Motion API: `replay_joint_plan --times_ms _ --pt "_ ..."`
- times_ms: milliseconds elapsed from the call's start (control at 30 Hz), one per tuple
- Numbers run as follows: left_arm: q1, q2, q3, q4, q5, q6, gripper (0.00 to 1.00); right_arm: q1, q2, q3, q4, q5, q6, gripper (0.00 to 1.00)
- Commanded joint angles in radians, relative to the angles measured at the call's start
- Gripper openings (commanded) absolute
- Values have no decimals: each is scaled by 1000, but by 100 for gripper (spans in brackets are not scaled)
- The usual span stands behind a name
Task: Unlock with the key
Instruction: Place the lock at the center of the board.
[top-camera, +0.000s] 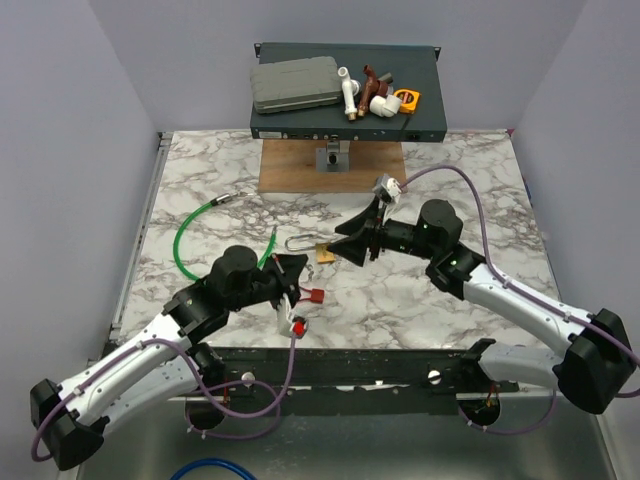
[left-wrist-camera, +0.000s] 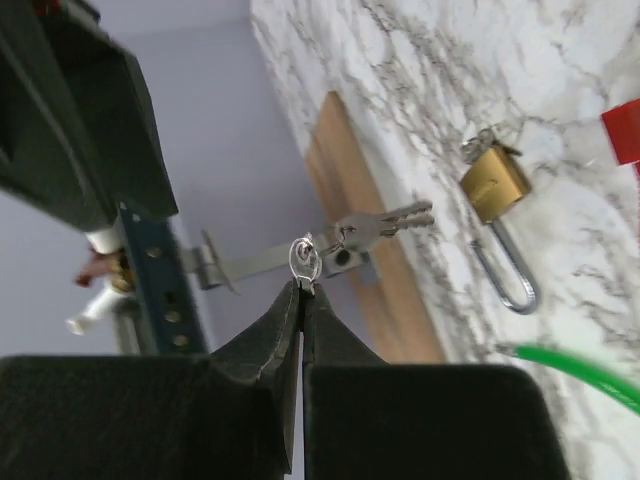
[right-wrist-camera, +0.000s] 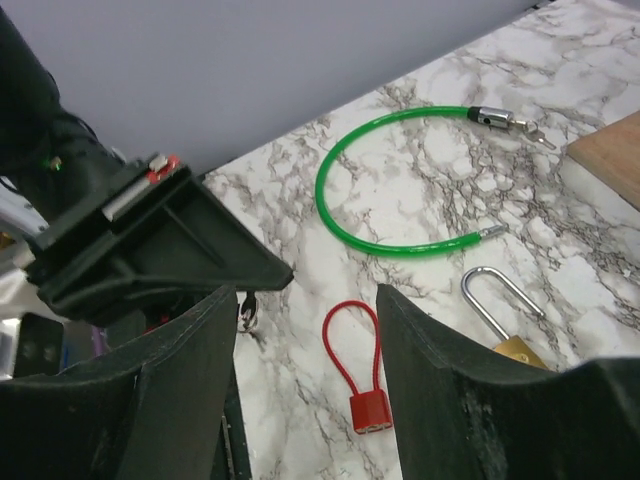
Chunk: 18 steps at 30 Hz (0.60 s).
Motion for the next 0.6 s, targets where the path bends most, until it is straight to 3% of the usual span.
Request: replay_joint_plan --times_ms 0,267,567 --pt "-2 -75 -100 215 94 413 0 -58 38 99 -55 -153 110 61" --pt "-3 -107 -137 236 137 564 0 -60 128 147 -107 -318 114 62" --pt "-4 -87 -116 248 121 544 0 -61 151 137 -91 -390 130 63"
